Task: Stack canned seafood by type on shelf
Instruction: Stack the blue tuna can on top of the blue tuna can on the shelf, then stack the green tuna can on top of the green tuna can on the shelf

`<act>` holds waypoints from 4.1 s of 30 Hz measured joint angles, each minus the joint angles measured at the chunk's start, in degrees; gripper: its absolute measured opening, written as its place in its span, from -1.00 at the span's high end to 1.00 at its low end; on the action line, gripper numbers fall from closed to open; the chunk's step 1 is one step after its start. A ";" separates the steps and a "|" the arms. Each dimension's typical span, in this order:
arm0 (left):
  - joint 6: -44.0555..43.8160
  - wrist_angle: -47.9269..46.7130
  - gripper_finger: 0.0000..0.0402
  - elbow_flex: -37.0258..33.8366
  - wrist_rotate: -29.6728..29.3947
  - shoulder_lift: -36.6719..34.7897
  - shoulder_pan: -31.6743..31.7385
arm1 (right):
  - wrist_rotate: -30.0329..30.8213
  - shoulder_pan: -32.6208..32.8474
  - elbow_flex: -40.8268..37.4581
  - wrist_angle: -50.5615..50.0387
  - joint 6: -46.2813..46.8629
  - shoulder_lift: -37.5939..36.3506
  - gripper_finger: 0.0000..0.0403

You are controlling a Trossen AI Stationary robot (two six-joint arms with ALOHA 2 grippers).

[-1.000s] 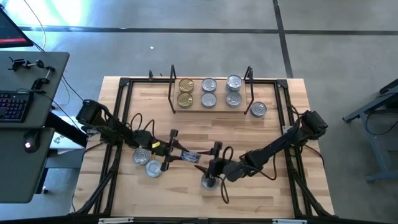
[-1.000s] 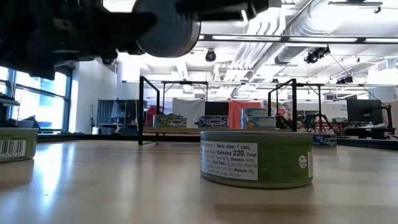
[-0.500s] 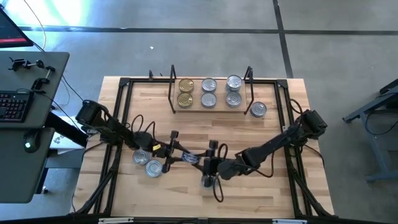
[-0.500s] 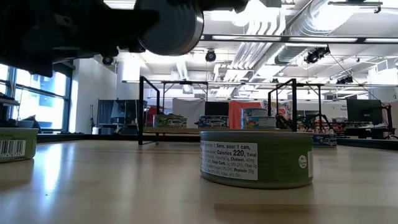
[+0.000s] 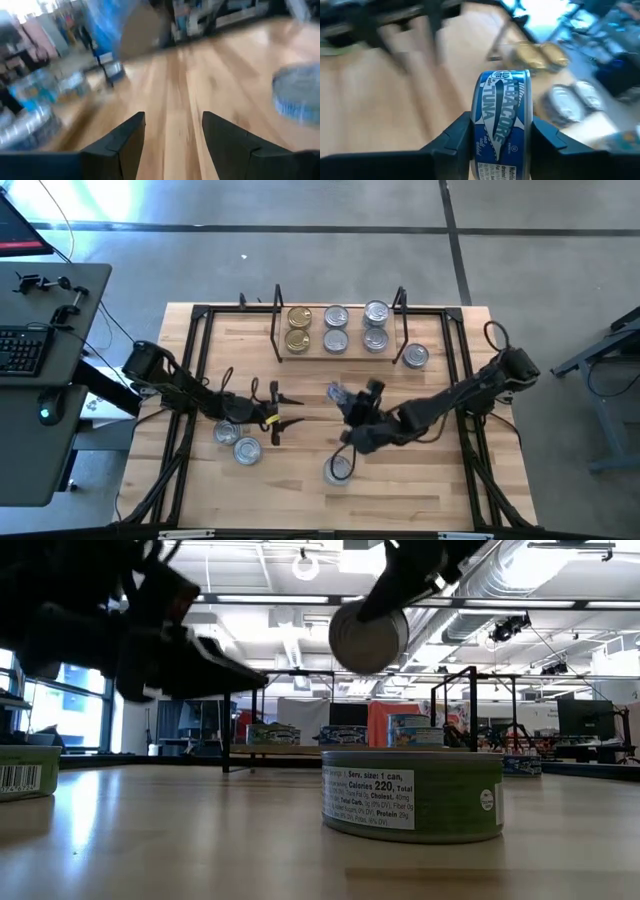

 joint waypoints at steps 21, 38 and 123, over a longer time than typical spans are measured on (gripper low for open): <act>-9.62 -0.19 0.06 -0.03 0.69 -0.01 -0.24 | -22.86 -41.63 0.15 24.25 -63.37 3.64 0.40; -9.53 -0.63 0.06 -0.03 0.74 0.01 -0.17 | -19.05 -46.12 0.11 24.62 -66.80 12.10 0.40; -4.12 -48.83 0.06 25.08 6.95 -1.11 -3.01 | -13.50 -9.98 -16.61 40.03 1.44 8.44 0.81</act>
